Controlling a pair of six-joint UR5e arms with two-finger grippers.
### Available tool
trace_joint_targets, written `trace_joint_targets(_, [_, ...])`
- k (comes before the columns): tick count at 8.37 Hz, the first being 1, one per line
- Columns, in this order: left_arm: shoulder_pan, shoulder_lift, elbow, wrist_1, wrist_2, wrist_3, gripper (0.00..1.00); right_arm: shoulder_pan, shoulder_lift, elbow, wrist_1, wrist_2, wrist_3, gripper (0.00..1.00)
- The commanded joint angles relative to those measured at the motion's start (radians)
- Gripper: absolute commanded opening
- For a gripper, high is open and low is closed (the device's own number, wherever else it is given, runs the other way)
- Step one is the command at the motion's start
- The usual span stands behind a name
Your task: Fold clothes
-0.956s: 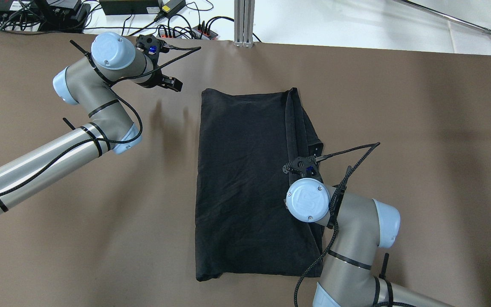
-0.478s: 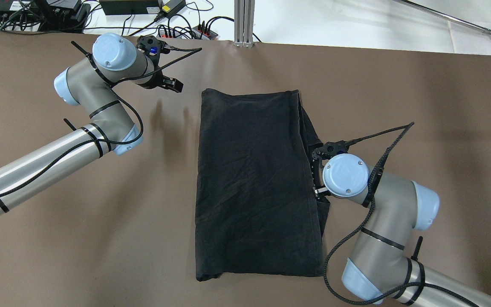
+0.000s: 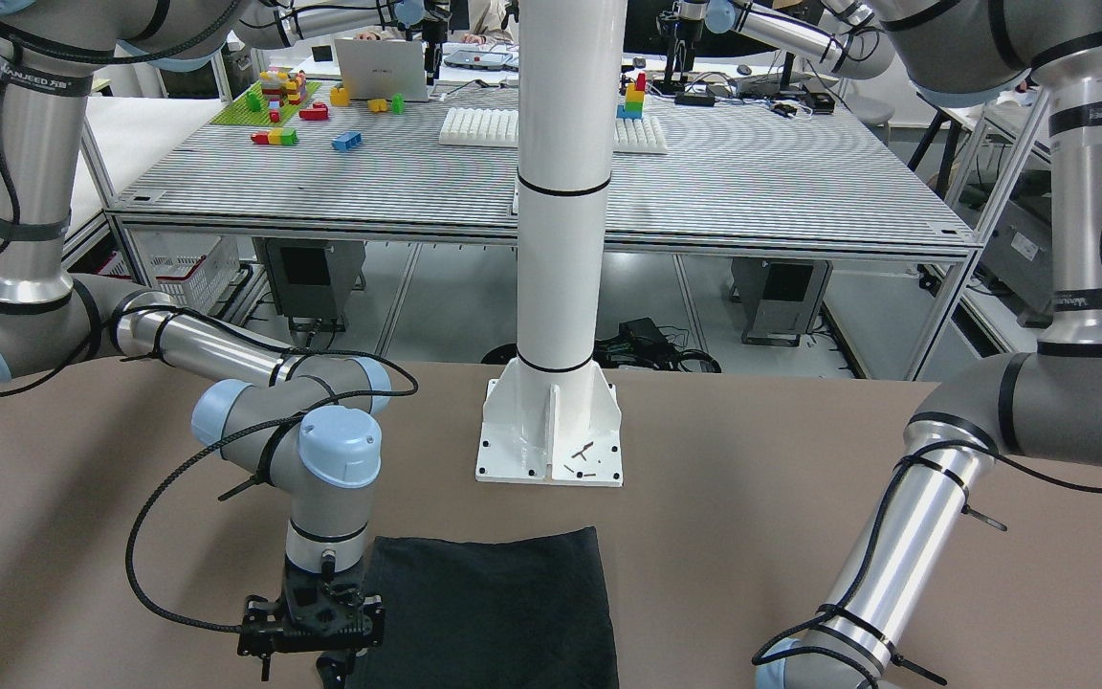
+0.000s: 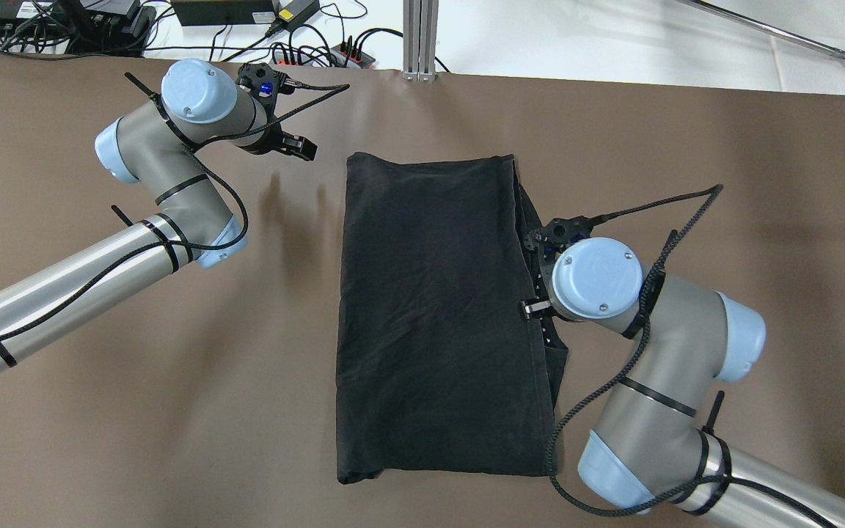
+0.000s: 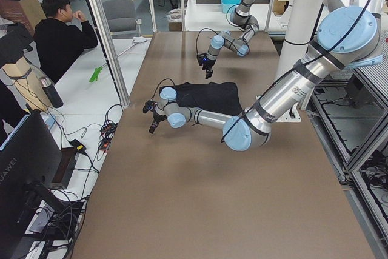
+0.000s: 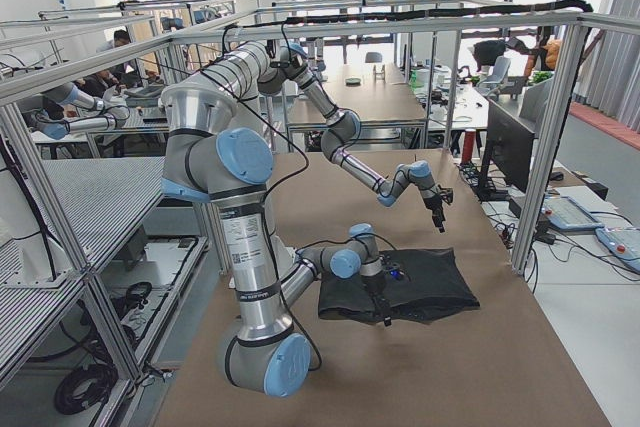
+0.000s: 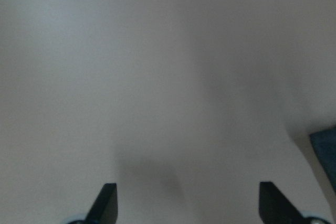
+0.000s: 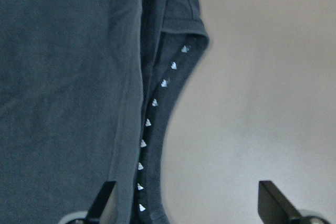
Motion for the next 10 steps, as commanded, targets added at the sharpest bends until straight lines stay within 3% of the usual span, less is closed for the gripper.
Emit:
trace_joint_targets(1, [0.0,0.003,-0.001,-0.002,0.0,0.0,0.95,0.018,0.189,-0.2,0.007,0.001,0.06,0.93])
trace_joint_targets(4, [0.0,0.016,-0.004,-0.018,-0.002,-0.002,0.95,0.052,0.226,-0.429,0.192,-0.005,0.057,0.93])
trace_joint_targets(10, [0.003,0.038,-0.018,-0.035,-0.002,-0.002,0.95,0.113,0.205,-0.465,0.216,-0.004,0.046,0.93])
